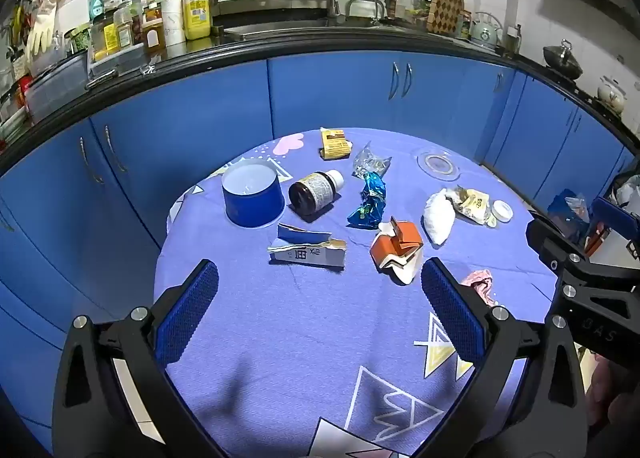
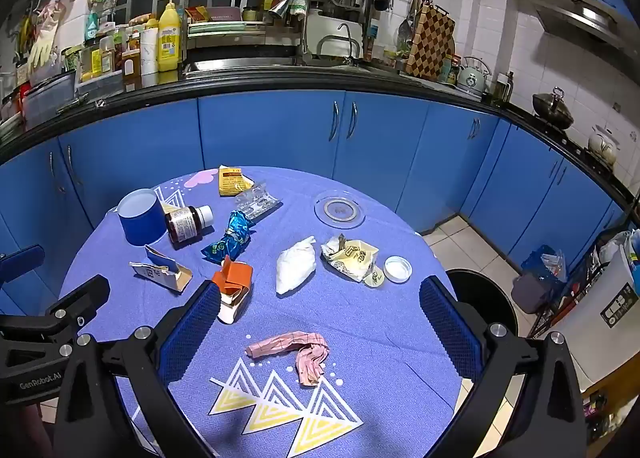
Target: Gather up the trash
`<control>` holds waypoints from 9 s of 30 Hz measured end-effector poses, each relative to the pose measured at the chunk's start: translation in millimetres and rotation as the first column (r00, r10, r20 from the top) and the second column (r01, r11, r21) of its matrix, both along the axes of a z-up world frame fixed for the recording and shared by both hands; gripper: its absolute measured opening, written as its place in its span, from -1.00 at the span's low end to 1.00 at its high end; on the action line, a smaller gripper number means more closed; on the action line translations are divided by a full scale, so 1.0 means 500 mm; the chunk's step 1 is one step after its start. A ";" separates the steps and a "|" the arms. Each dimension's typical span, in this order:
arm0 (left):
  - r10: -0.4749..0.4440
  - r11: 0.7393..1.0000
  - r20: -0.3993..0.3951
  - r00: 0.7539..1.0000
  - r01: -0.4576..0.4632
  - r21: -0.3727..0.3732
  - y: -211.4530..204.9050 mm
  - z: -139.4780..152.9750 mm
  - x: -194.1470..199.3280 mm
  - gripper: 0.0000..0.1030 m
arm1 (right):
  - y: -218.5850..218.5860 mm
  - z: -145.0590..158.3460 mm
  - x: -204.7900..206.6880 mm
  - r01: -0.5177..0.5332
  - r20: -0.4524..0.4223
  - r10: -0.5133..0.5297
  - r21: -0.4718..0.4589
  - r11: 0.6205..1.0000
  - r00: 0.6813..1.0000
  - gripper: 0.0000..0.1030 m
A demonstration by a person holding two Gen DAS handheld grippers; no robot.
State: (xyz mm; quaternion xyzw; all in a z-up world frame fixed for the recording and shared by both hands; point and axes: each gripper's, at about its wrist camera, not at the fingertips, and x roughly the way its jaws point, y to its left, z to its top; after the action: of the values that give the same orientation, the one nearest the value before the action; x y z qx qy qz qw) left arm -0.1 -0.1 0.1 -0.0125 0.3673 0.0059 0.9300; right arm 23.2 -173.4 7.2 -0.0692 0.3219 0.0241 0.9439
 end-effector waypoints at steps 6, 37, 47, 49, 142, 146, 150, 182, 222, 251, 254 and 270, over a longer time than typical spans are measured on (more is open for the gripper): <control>0.000 1.000 0.003 1.000 0.000 -0.003 0.001 -0.001 0.002 0.94 | 0.000 0.001 0.000 0.000 0.005 0.000 0.004 1.000 1.000 0.88; -0.001 1.000 0.008 1.000 0.001 -0.015 -0.002 -0.004 -0.001 0.94 | 0.001 0.002 -0.001 -0.001 0.004 0.001 0.006 1.000 1.000 0.88; 0.004 1.000 0.011 1.000 -0.004 -0.015 0.005 -0.001 -0.001 0.94 | -0.003 0.002 0.000 0.000 0.005 0.000 0.005 1.000 1.000 0.88; 0.003 1.000 0.010 1.000 -0.003 -0.015 0.005 -0.001 -0.001 0.94 | 0.000 -0.003 -0.002 0.001 0.005 -0.001 0.006 1.000 1.000 0.88; 0.029 0.991 -0.231 0.973 -0.058 -0.122 0.076 -0.200 0.170 0.94 | -0.031 -0.260 0.128 -0.002 -0.421 0.064 0.145 0.989 0.905 0.89; 0.028 0.995 -0.261 0.965 -0.052 -0.083 0.065 -0.219 0.207 0.94 | -0.027 -0.268 0.135 -0.020 -0.410 0.059 0.101 0.995 0.910 0.89; 0.020 0.997 -0.276 0.961 -0.039 -0.063 0.060 -0.233 0.226 0.94 | -0.030 -0.270 0.136 -0.029 -0.392 0.067 0.103 0.994 0.918 0.89; -0.039 0.999 -0.132 0.990 0.035 -0.033 0.008 -0.155 0.184 0.60 | -0.037 -0.205 0.120 -0.133 -0.245 0.163 0.134 0.982 0.956 -0.90; -0.272 0.955 -0.008 0.962 0.271 0.119 -0.521 -0.068 0.318 0.61 | -0.538 -0.156 0.255 0.117 -0.088 -0.102 0.177 0.977 0.991 -0.90; -0.338 0.931 0.022 0.941 0.331 0.154 -0.680 -0.050 0.335 0.61 | -0.654 -0.170 0.233 0.188 0.024 -0.191 0.100 0.977 0.981 0.75; -0.358 0.924 0.027 0.934 0.349 0.158 -0.702 -0.048 0.330 0.61 | -0.665 -0.168 0.224 0.197 0.027 -0.200 0.093 0.976 0.979 0.75; -0.420 0.897 0.081 0.904 0.401 0.187 -0.804 -0.023 0.314 0.92 | -0.754 -0.172 0.166 0.269 0.023 -0.274 0.121 0.955 0.962 0.75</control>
State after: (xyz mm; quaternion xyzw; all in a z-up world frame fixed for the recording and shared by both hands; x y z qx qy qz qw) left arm 157.1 -402.1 -11.4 0.1424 0.3038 -0.1608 0.9282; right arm 106.3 -550.2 -78.8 0.0305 0.3078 -0.0884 0.9468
